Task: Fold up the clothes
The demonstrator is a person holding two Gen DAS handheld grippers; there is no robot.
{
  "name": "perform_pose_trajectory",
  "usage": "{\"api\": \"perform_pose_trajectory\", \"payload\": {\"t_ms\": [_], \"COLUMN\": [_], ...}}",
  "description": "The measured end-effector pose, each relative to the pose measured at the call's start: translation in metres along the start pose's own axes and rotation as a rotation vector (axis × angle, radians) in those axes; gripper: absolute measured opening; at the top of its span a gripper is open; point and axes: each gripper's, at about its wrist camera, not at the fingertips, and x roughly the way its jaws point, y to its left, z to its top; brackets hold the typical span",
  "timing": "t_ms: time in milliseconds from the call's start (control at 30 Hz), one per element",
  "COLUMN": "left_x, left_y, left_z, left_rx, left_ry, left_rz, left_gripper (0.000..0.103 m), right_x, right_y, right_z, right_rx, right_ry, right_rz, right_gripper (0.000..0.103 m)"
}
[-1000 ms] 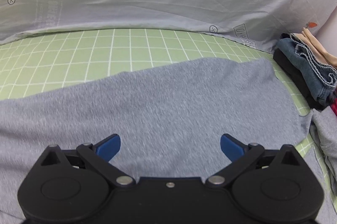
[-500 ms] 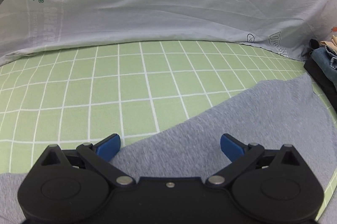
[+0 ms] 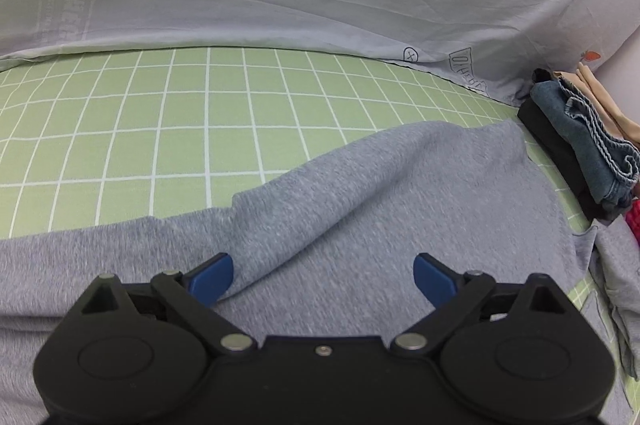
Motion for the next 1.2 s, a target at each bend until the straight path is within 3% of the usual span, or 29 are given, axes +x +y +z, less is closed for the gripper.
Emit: {"api": "perform_pose_trajectory", "payload": {"t_ms": [233,367,533,600,667,900,1067,1200], "left_x": [0.0,0.0,0.001,0.001,0.0,0.0,0.0,0.0], "left_y": [0.0,0.0,0.001,0.001,0.001,0.0,0.0,0.001], "left_z": [0.0,0.0,0.0,0.0,0.0,-0.001,-0.001,0.0], "left_rx": [-0.002,-0.005,-0.006,-0.006,-0.007,-0.008,-0.004,-0.005], "left_ry": [0.004,0.004,0.003,0.002,0.002,-0.002,-0.002,0.004], "left_rz": [-0.001,-0.002,-0.007,-0.009,-0.009,-0.005,-0.001,-0.007], "left_gripper": [0.044,0.044,0.044,0.045,0.045,0.045,0.045,0.045], "right_x": [0.003,0.016,0.014,0.011,0.008,-0.005,-0.005,-0.009], "right_y": [0.027,0.046,0.046,0.04,0.031,0.001,-0.002,0.006], "right_z": [0.032,0.038,0.031,0.028,0.024,-0.001,0.0,0.008], "right_rx": [0.012,-0.013,0.0,0.004,0.009,0.03,0.009,-0.036], "right_ry": [-0.08,-0.028,0.003,0.016,0.029,0.061,0.074,0.001], "right_rz": [0.145,0.236,0.22,0.217,0.209,0.185,0.181,0.167], "right_gripper": [0.078,0.043,0.038,0.027,0.023,0.022,0.022,0.036]}}
